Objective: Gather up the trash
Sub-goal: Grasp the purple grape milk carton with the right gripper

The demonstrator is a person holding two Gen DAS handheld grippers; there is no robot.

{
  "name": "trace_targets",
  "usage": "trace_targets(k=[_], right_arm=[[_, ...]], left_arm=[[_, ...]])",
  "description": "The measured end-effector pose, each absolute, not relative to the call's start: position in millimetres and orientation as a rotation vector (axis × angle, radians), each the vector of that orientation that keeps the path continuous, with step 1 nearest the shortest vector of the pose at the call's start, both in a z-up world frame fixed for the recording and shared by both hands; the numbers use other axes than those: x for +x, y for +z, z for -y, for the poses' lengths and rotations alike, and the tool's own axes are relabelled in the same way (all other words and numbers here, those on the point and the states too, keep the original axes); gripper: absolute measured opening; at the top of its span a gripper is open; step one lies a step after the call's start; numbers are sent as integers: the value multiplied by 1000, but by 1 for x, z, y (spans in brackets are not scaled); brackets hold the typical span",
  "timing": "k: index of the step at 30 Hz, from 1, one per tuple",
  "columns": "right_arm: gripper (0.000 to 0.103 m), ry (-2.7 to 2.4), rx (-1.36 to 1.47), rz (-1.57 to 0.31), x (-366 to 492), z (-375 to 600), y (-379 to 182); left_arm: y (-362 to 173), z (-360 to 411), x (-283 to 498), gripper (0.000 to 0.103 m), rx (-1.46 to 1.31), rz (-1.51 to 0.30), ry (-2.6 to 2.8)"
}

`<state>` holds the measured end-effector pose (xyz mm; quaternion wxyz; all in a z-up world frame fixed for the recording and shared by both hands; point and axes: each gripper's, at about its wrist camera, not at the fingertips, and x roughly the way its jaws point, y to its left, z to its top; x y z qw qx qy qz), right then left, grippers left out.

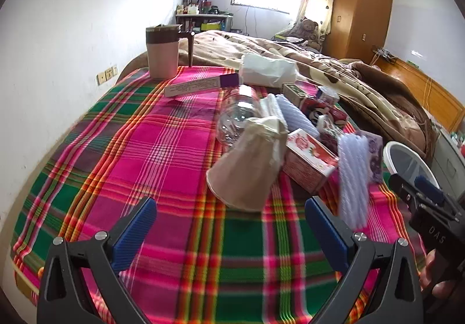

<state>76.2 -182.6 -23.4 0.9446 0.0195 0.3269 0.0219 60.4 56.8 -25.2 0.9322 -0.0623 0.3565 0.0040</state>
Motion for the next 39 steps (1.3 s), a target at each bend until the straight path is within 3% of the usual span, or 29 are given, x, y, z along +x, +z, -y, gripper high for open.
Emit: trace_targets(k=[12,19,23,26,39], right_arm=[[84,95,57,-776,109,174,-34],[82,98,97,-807,120,173,-39],[63,114,92,-824,122,170,-41],[58,117,93,-821,120,169,-40],[57,129,104,-751,109,174,-27]], left_arm=[[-34,-60,101,101,-141,-781,-34],[-43,-61,114,88,-156,-823,-57],[-46,-61,117,76,-161,-838,-63],[-45,-60,117,70,-164,-842,-70],[-31,-52,106,58,-155,-794,-83]])
